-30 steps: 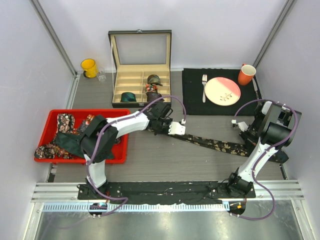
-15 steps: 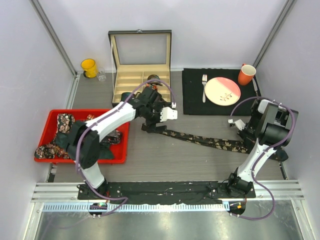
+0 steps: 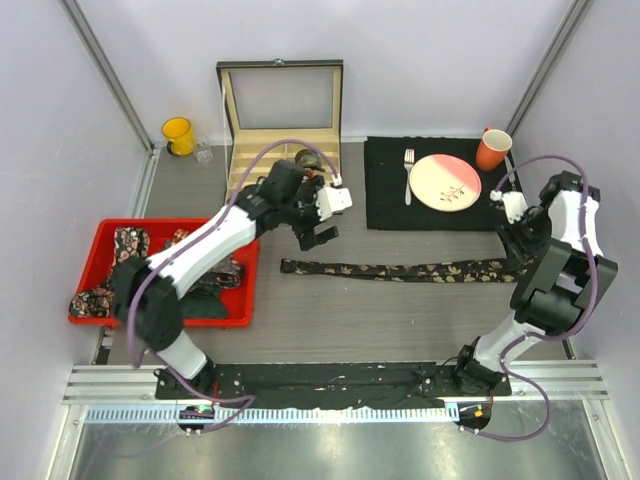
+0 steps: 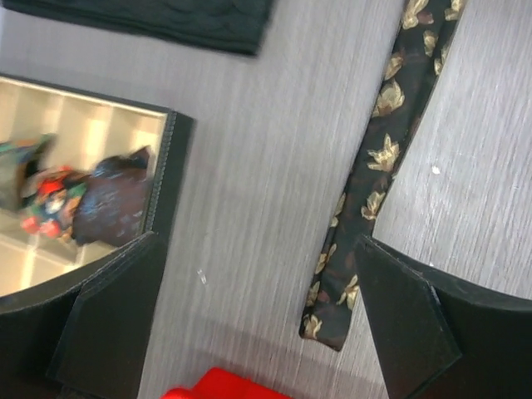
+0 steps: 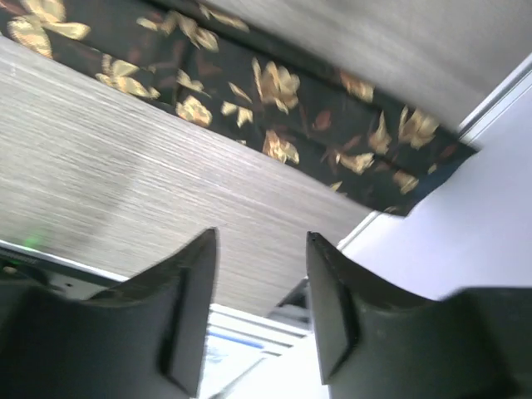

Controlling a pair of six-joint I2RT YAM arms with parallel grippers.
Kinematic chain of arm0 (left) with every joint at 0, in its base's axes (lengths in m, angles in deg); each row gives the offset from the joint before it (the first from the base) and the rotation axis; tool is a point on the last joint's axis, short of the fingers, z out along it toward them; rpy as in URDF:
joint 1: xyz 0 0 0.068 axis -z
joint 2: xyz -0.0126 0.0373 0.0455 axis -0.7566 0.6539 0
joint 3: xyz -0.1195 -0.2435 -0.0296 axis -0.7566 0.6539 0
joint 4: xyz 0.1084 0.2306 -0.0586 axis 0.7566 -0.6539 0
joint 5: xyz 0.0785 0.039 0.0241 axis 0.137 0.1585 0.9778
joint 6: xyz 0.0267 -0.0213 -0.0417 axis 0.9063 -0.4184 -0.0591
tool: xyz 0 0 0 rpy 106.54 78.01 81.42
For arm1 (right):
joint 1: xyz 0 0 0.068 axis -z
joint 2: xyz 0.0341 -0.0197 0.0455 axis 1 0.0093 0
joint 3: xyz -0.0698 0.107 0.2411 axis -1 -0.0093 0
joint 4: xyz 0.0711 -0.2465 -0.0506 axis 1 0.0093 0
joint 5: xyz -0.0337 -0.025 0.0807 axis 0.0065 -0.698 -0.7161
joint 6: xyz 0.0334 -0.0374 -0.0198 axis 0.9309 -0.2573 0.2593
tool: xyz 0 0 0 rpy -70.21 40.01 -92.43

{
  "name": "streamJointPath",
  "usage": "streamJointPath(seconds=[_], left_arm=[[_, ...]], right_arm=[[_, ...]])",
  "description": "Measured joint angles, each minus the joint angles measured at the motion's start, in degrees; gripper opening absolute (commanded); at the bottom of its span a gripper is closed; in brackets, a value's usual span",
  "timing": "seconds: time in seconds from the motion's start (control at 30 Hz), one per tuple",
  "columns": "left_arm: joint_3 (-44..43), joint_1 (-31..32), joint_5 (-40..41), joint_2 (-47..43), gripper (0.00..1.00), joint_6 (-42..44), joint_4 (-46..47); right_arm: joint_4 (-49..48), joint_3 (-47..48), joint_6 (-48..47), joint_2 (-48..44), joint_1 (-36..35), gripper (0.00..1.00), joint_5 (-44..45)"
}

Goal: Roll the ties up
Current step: Flatten out the tie at the center of the board.

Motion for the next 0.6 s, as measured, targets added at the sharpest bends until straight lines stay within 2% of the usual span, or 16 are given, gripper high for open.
streamJointPath(seconds=[0.1,0.2,0.43,0.6], left_arm=[[-8.2,-0.4,-1.6,9.3,0.98,2.2,-6.2],[-10.5,-1.0,-2.4,14.3,0.98,4.2,-9.5],[-7.3,-1.4,-2.9,15.0,0.97,5.4,-12.5],[-4.7,-1.5,-4.0,14.6,0.96,4.4,-12.5]], right_arm=[[0.3,0.2,3.3,2.8,2.3,0.43,-0.7],[-0.1,1.9,8.9,9.6,3.1,0.38,-3.3],[-3.7,5.1,20.0,17.2,1.0,0.32,-9.1],[-7.2,4.5,23.3,19.1,0.2,0.29,-7.0]])
